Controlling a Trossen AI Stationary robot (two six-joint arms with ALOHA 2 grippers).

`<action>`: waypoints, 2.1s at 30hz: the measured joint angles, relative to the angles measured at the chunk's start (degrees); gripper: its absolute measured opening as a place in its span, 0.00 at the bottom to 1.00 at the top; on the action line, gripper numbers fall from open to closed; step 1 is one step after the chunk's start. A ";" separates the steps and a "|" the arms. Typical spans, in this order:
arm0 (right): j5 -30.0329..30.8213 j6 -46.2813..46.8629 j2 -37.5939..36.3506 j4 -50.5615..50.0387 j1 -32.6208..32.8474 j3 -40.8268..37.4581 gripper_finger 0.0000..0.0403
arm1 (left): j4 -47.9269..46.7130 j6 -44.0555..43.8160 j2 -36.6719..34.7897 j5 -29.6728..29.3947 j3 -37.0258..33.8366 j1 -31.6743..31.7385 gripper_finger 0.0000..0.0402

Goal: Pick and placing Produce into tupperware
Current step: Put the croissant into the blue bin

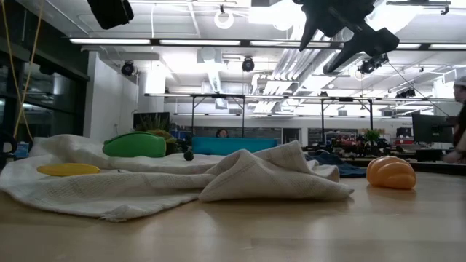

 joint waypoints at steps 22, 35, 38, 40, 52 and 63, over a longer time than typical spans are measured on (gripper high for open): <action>-0.02 -0.02 0.00 0.00 0.02 0.00 0.66 | -0.32 -0.46 -0.02 3.34 0.00 -0.02 0.12; 0.00 -0.04 0.00 -0.01 0.01 0.00 0.66 | -0.32 -0.67 -0.02 5.19 0.00 -0.02 0.12; 0.00 -0.04 0.00 0.00 0.01 0.00 0.66 | -0.32 -0.66 -0.02 5.31 0.00 -0.02 0.12; -0.01 -0.04 0.00 -0.02 0.01 0.00 0.66 | -0.32 -0.66 -0.02 5.31 0.00 -0.02 0.12; 0.00 -0.20 0.00 -0.02 0.02 0.00 0.66 | -0.32 -0.67 -0.02 5.31 0.00 -0.02 0.12; 0.00 -0.31 0.00 -0.03 0.02 0.00 0.66 | -0.32 -0.66 -0.02 5.31 0.00 -0.02 0.12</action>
